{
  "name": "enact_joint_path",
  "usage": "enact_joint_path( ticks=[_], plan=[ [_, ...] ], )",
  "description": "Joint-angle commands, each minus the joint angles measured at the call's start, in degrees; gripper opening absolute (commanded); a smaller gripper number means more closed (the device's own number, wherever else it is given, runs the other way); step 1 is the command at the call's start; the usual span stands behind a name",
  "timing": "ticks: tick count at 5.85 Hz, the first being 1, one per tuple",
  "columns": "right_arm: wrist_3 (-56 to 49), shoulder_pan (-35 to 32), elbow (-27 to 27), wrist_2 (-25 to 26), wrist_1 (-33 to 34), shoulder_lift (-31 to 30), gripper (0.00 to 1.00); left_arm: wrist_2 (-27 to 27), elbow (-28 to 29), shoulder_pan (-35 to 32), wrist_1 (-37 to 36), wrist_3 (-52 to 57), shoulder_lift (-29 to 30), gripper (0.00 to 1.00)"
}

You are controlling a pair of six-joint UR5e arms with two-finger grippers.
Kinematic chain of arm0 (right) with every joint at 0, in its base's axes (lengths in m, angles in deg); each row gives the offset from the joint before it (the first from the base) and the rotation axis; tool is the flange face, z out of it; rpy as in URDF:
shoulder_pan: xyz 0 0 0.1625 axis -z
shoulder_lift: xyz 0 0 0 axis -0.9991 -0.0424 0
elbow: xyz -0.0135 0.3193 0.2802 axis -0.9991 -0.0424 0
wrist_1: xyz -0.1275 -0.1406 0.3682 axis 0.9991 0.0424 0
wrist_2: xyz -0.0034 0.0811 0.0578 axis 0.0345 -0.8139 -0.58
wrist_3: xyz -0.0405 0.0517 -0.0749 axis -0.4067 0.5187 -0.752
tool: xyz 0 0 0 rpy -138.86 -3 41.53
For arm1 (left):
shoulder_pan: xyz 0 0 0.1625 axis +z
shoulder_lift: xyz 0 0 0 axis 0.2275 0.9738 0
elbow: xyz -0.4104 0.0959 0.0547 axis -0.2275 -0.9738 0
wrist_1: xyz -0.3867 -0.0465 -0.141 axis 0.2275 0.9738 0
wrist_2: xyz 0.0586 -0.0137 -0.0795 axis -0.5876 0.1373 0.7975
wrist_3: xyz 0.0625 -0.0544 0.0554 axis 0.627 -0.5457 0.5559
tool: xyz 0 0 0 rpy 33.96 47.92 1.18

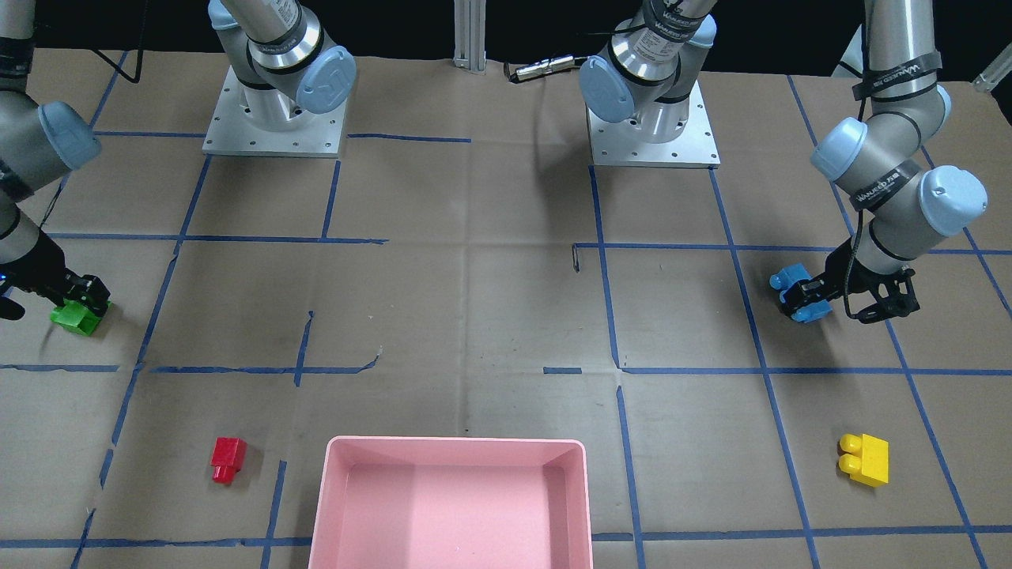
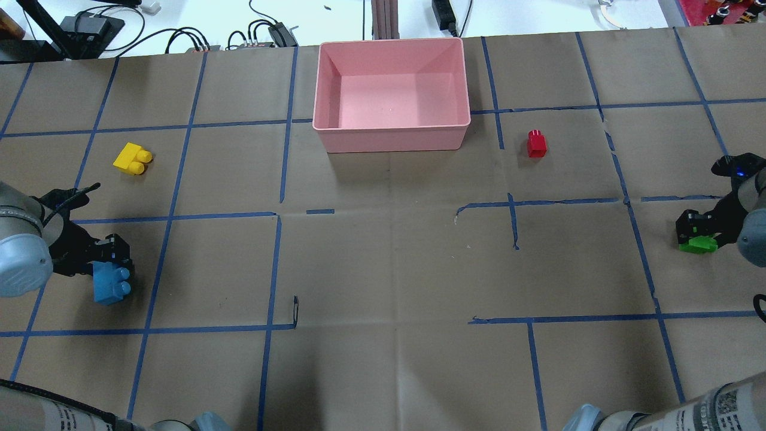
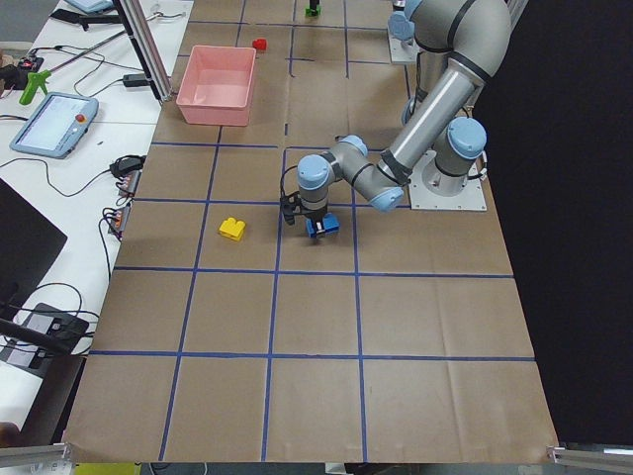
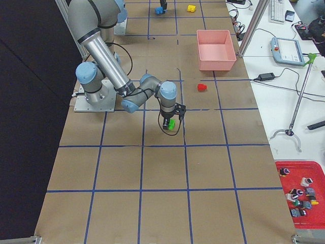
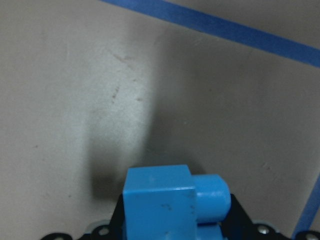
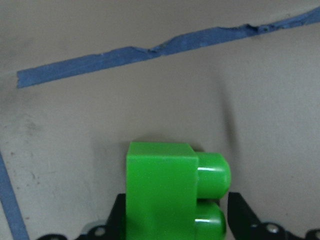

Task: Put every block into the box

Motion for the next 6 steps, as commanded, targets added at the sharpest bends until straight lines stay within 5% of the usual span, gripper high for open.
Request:
enact_joint_path(
  ticks=[1, 2, 4, 6],
  plan=[
    [0.2, 0.0, -1.4, -0.4, -2.2, -1.0, 0.17, 0.2, 1.0, -0.1, 0.5, 0.1, -0.6, 0.22],
    [0.1, -0.3, -3.9, -1.1, -5.3, -3.6, 0.08, 2.2, 3.4, -0.2, 3.0, 0.0, -1.4, 0.21],
    [0.3, -6.0, -16.4, -20.5, -19.4, -6.2, 0.06, 2.4, 18.0, -3.0, 22.3, 0.5, -4.2, 0.21],
    [3.1, -22.6, -30.9, -25.2, -19.6, -1.8, 0.07, 1.9, 35.7, -6.5, 39.5, 1.1, -3.3, 0.19]
  ],
)
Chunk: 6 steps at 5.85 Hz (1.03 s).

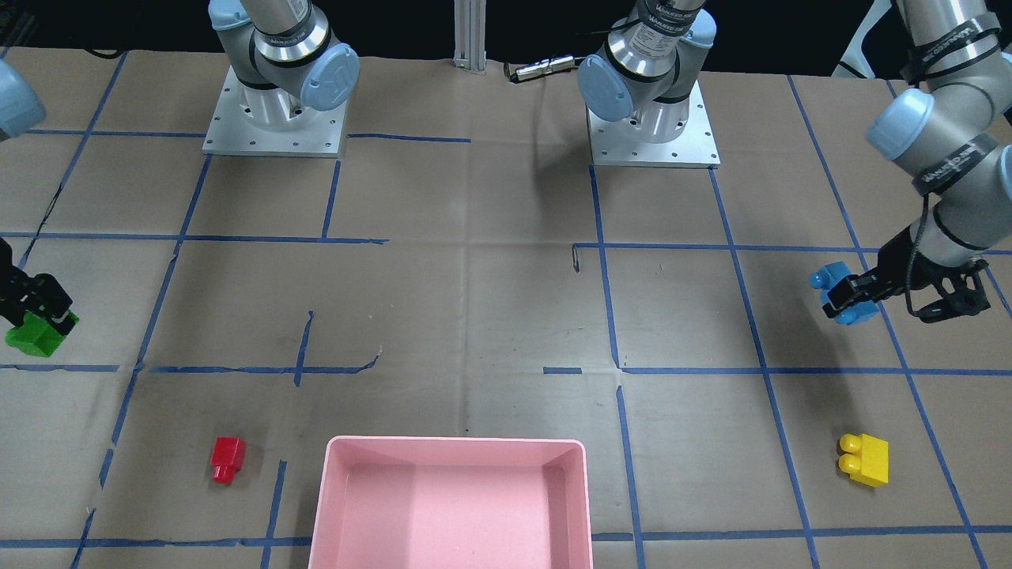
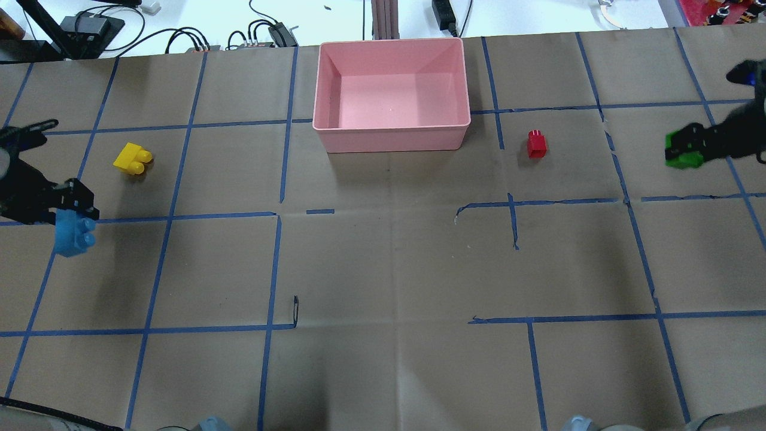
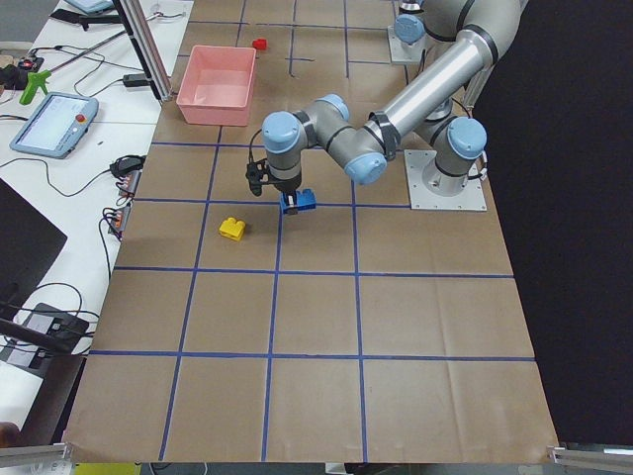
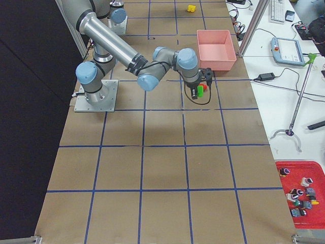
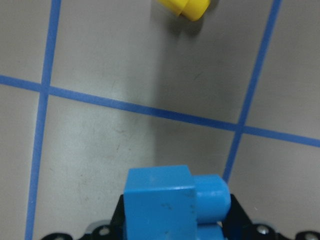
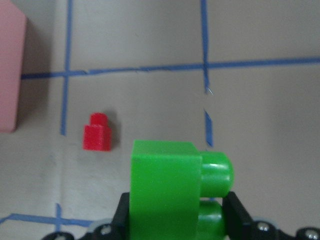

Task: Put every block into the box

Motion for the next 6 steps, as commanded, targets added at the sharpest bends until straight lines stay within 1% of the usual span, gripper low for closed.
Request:
enact_joint_path(
  ticks=[1, 2, 3, 4, 5, 6],
  plan=[
    [6.5, -16.6, -13.0, -6.1, 0.3, 8.6, 0.07, 0.0, 10.3, -3.0, 7.5, 2.1, 0.7, 0.19],
    [14.0, -24.3, -19.9, -6.3, 0.4, 15.1, 0.07, 0.0, 11.1, -6.3, 6.5, 3.7, 1.6, 0.19],
    [18.5, -29.4, -25.7, -6.1, 3.2, 20.9, 0.07, 0.3, 12.4, -9.4, 5.1, 3.6, 3.4, 0.19],
    [23.5, -32.1, -28.5, -6.1, 5.2, 24.6, 0.07, 0.1, 15.9, -12.2, 4.0, 3.3, 5.7, 0.19],
    [23.6, -32.7, -28.7, -6.1, 6.8, 25.7, 0.55, 0.2, 19.6, -14.7, 4.1, 2.8, 9.1, 0.19],
    [23.5, -32.7, -29.3, -5.5, 8.5, 26.3, 0.99, 0.0, 22.9, -17.1, 4.3, 1.4, 10.9, 0.19]
  ],
)
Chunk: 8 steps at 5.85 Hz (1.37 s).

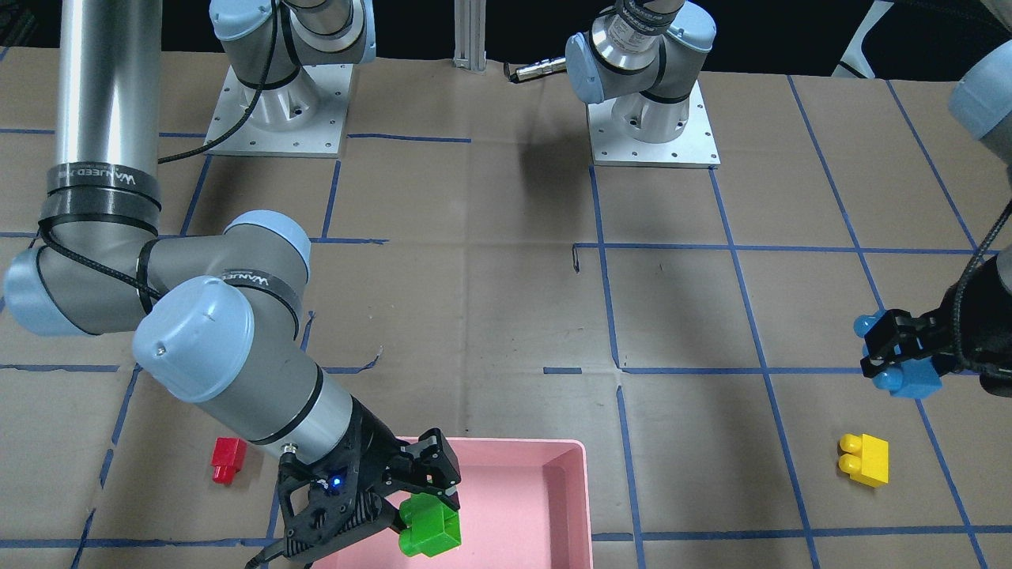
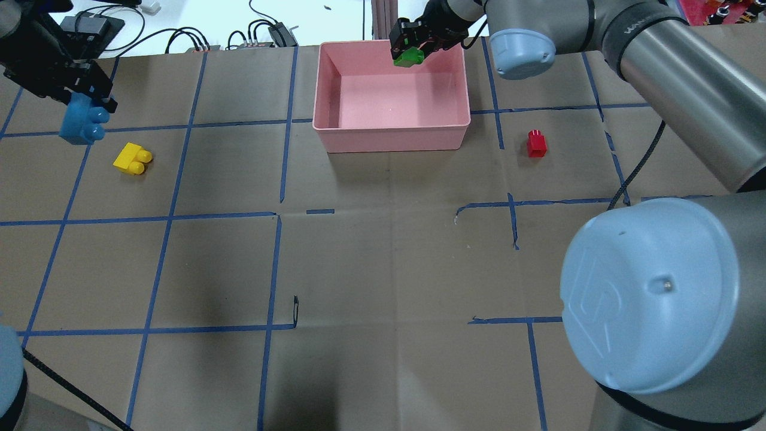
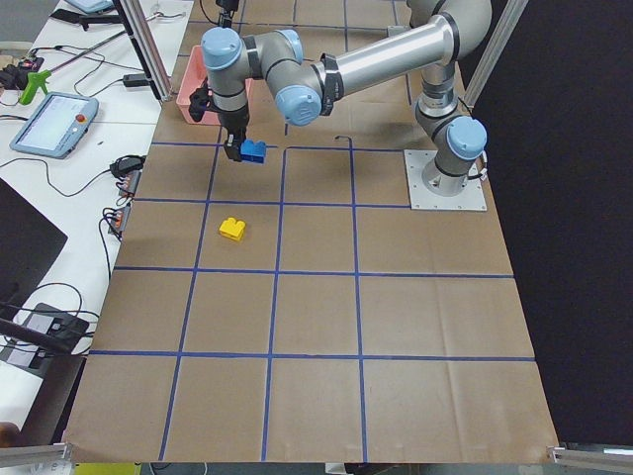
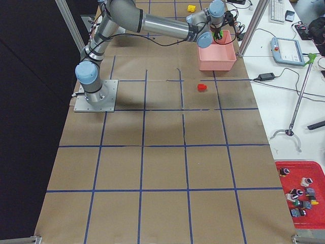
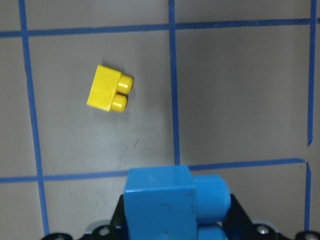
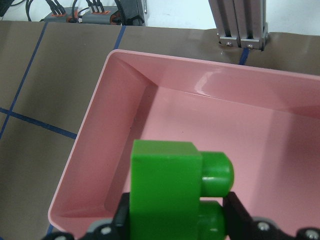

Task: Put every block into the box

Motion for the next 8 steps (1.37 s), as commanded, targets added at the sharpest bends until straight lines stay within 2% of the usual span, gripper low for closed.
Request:
enact_joint_path(
  ticks=[1, 2, 3, 4, 5, 6, 7, 8],
  plan=[
    [0.4, -0.3, -0.7, 0.4, 1.6, 0.8, 1.00, 0.1, 5.3, -3.8, 0.5, -4.8, 3.6, 0.19],
    [-0.2, -0.1, -0.5, 0.6, 1.5, 0.0, 1.00, 0.5, 6.9, -5.0, 0.3, -7.5, 5.9, 0.19],
    [-0.4, 1.9, 0.9, 1.3, 0.5, -1.5, 1.00, 0.3, 12.3, -8.7, 0.6, -11.9, 9.8, 0.19],
    [-0.6, 6.8, 2.3, 5.9, -7.2, -5.4, 1.00, -0.2, 19.6, -14.0, 1.5, -18.2, 14.3, 0.19],
    [-4.9, 11.1, 5.3, 6.3, -13.3, -9.4, 1.00, -0.2, 26.0, -18.7, 2.4, -25.9, 19.4, 0.19],
    [-6.4, 14.3, 10.3, 10.2, -12.9, -11.9, 1.00, -0.2, 30.0, -24.0, 2.4, -32.7, 23.2, 0.19],
    [-6.3, 14.3, 16.2, 16.0, -6.5, -11.7, 1.00, -0.2, 30.4, -28.4, 2.2, -38.9, 25.2, 0.19],
    [-5.7, 14.8, 22.9, 16.9, 1.4, -10.4, 1.00, -0.2, 30.2, -30.8, 1.6, -41.2, 27.2, 0.19]
  ],
)
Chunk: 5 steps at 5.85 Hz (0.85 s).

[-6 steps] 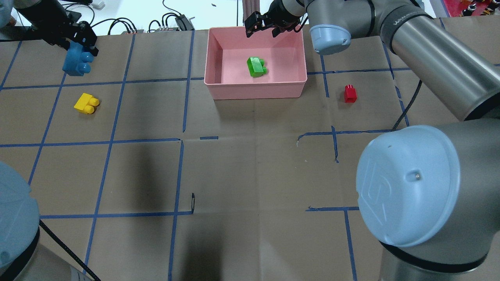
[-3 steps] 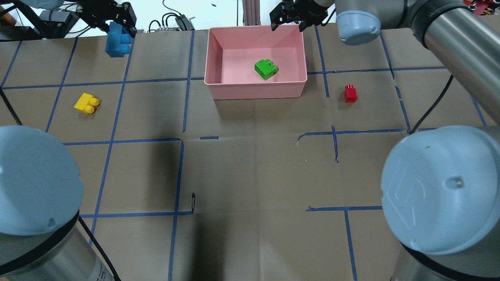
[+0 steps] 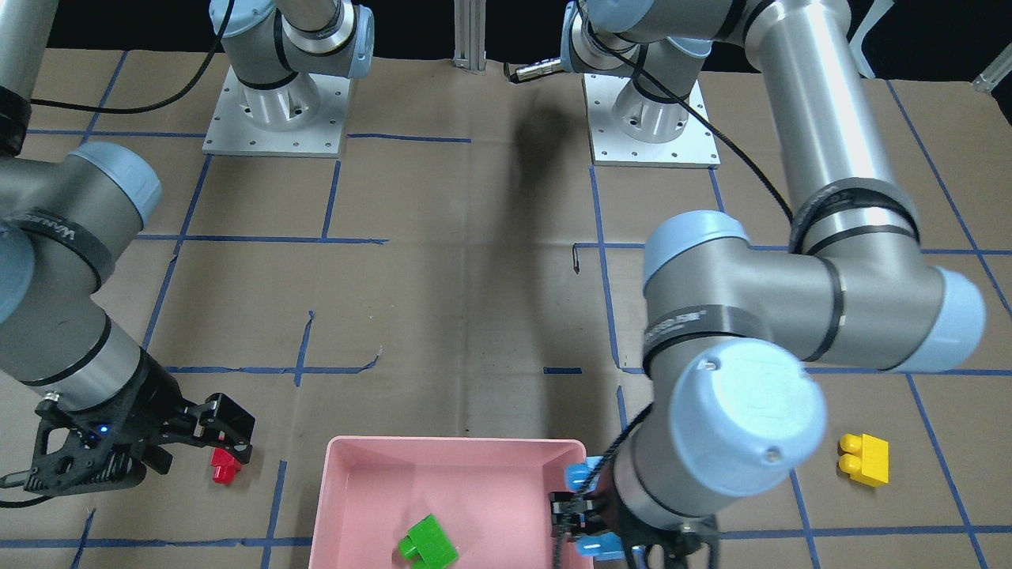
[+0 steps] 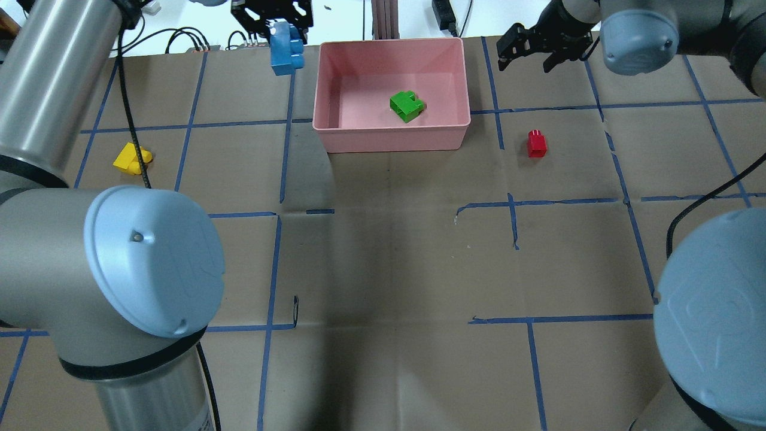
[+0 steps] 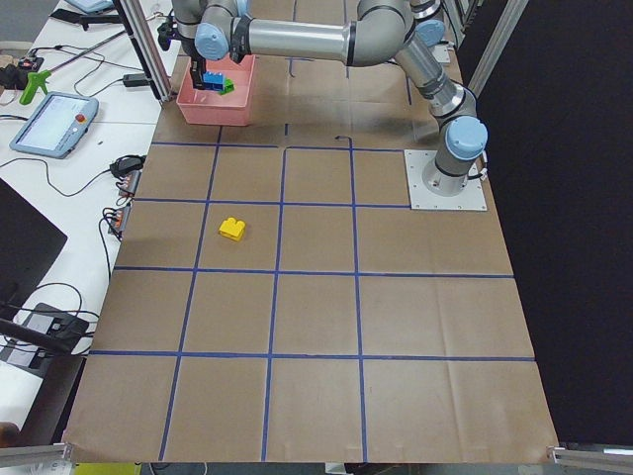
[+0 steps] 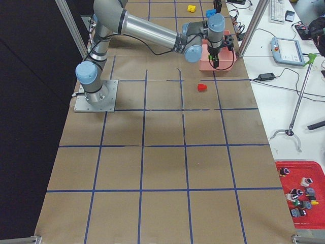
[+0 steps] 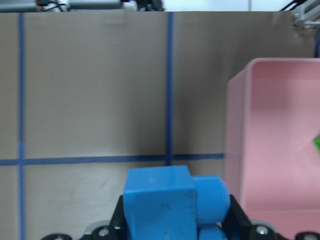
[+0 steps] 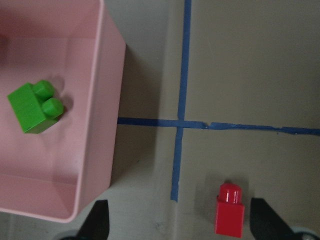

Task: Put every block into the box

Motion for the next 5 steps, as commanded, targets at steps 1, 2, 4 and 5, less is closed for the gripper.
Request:
enact_joint_path(
  ticks=[1, 2, 4, 5],
  plan=[
    [0.7, 0.5, 9.3, 8.6, 13.1, 3.1, 1.00, 0.3, -0.1, -4.2, -0.5, -3.5, 4.1, 0.19],
    [2.3, 0.0, 9.7, 11.6, 15.1, 5.6, 1.00, 0.2, 0.0, -5.2, -0.5, -3.5, 4.8, 0.20],
    [4.7, -0.2, 12.2, 11.7, 15.2, 5.6, 1.00, 0.0, 0.4, -5.0, -1.7, -3.5, 4.6, 0.92],
    [6.0, -1.0, 12.3, 11.8, 15.2, 5.5, 0.99, 0.0, 0.5, -4.8, -1.8, -3.5, 3.7, 0.98]
  ],
)
